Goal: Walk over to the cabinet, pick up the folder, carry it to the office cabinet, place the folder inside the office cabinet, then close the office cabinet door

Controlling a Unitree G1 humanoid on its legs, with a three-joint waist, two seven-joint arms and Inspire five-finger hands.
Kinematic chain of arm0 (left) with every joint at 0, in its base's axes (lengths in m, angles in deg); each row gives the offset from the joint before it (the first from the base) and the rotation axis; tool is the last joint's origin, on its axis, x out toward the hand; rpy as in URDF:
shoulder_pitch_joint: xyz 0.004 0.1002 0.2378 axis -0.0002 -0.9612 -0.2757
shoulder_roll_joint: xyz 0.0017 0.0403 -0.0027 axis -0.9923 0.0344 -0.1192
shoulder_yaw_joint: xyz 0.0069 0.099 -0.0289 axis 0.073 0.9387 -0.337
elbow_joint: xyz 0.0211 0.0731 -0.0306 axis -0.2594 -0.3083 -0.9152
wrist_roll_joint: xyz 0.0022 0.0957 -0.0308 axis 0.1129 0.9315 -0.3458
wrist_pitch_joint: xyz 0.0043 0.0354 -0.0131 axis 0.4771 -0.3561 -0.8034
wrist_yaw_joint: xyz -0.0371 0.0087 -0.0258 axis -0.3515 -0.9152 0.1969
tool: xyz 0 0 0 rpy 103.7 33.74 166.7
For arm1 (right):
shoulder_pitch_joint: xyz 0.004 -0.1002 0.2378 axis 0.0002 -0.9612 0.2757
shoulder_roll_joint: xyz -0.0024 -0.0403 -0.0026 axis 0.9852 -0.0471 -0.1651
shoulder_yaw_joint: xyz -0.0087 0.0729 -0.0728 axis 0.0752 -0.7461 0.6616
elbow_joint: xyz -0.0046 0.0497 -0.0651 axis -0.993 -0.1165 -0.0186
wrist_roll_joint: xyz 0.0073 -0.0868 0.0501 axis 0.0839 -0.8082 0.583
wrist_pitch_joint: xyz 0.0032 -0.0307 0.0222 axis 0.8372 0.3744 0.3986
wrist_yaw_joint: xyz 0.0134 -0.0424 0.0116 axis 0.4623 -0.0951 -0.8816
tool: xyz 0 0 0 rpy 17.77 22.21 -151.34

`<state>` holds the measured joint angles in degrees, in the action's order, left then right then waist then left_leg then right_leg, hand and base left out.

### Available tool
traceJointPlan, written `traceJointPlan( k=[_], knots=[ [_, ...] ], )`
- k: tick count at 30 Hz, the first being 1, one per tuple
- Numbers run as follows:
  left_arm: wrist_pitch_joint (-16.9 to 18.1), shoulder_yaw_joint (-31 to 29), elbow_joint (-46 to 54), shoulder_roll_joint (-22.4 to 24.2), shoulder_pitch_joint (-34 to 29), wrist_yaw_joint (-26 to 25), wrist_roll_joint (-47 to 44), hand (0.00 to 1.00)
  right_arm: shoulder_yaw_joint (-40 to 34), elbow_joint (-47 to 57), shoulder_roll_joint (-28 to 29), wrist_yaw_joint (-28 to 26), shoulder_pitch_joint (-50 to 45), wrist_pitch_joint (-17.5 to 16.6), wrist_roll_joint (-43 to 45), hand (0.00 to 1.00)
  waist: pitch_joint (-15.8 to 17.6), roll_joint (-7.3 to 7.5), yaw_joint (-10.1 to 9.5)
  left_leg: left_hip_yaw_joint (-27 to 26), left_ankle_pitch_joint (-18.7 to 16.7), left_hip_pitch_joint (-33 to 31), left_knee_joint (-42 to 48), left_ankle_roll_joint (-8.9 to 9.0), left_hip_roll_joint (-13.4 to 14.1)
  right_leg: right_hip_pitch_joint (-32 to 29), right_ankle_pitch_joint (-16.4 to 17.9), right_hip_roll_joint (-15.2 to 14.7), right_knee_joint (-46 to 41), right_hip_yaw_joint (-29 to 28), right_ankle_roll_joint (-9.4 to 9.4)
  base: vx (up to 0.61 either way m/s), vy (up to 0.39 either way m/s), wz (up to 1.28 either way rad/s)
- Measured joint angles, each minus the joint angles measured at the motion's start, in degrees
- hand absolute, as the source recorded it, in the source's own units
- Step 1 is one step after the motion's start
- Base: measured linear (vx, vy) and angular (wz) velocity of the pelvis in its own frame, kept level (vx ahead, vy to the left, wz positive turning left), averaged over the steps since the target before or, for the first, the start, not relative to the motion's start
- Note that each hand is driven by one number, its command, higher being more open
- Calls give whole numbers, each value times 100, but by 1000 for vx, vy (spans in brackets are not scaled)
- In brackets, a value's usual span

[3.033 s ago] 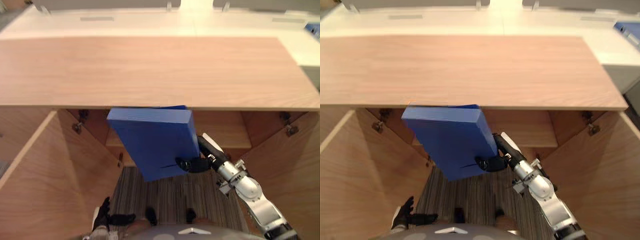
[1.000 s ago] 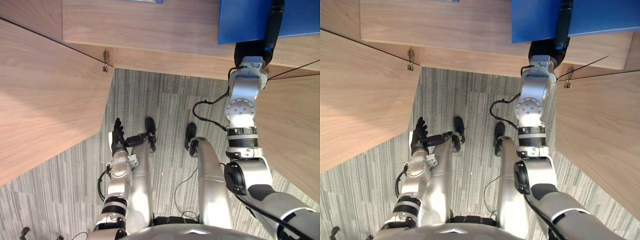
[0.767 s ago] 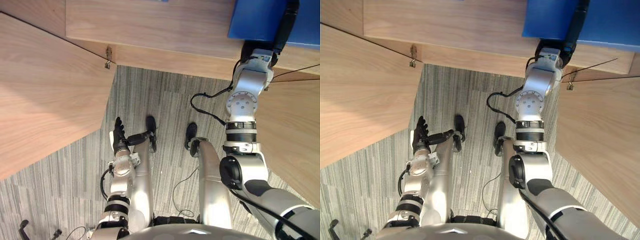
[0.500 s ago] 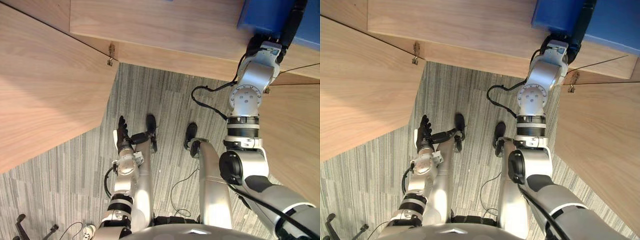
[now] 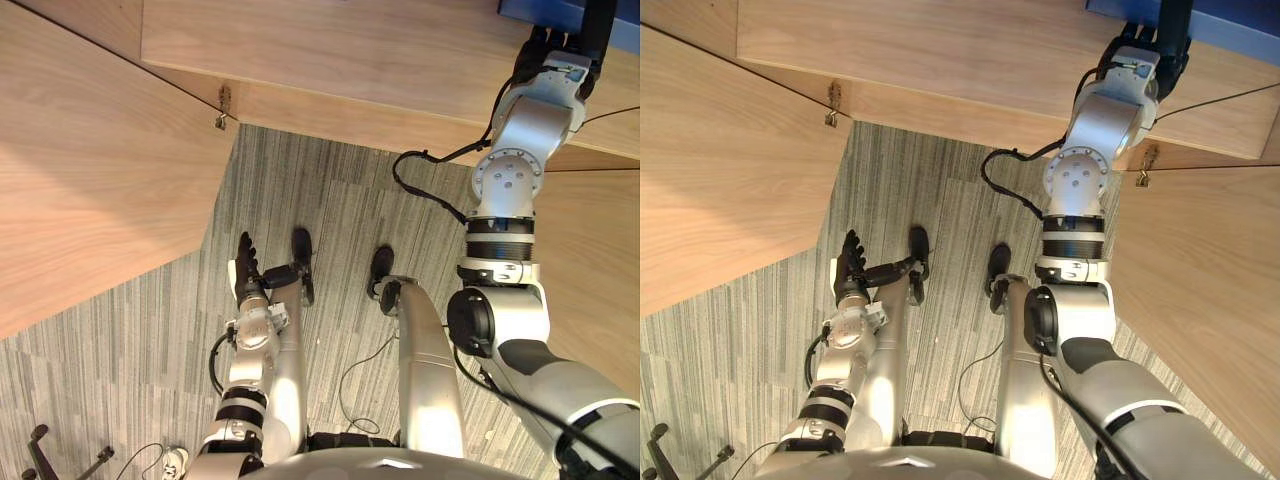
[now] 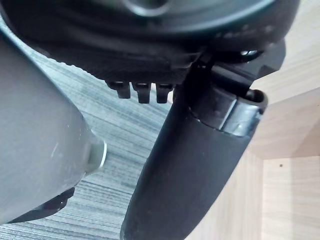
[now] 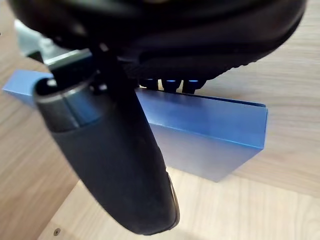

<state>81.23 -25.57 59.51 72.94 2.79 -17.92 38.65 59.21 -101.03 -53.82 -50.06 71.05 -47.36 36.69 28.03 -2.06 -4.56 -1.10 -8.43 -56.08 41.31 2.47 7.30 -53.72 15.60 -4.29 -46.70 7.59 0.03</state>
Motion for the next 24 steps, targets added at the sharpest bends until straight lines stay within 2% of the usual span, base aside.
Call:
traceJointPlan(
  k=[4, 6, 8, 14, 18, 24],
  knots=[
    [-3, 9, 2, -4, -3, 10, -5, 100, 310, -34, -372, -146, -27, 300, -227, 100, 0, 0, 24, -28, 12, 15, -26, -19, 0, 15, -46, -6, 31, 1, -78, 7, 8, -1],
    [-6, 68, -4, -39, -10, 24, -11, 100, 531, -33, -693, -394, -129, 498, -516, 100, -1, 1, 47, -46, 19, 83, -75, -32, -5, 92, -58, -17, 70, 2, -92, 33, 40, -1],
    [-4, 162, -7, -72, -19, 69, -39, 100, 624, -38, -885, -565, -134, 553, -516, 100, -6, -1, 63, -95, 42, 165, -147, -68, -39, 159, -62, -57, 130, -3, -97, 17, 33, 3],
    [-13, 170, -101, -80, -78, 171, -97, 100, 1071, -148, -1380, -1248, -132, 803, -474, 100, -40, 4, 152, -153, 80, 290, -304, -129, -36, 310, -193, -57, 394, -14, -46, 27, 32, -2],
    [-13, 189, -132, -114, -81, 239, -104, 100, 1182, -415, -1572, -1452, -141, 996, -379, 100, -41, 4, 163, -227, 94, 382, -381, -150, -35, 411, -271, -59, 530, -38, -6, 44, 37, -5],
    [-12, 226, -167, -328, -143, 278, -105, 100, 1615, -538, -2331, -1902, -609, 1251, -385, 100, -44, 8, 167, -307, 100, 423, -404, -168, -36, 473, -299, -84, 597, -51, 27, 10, 11, 0]
  ],
)
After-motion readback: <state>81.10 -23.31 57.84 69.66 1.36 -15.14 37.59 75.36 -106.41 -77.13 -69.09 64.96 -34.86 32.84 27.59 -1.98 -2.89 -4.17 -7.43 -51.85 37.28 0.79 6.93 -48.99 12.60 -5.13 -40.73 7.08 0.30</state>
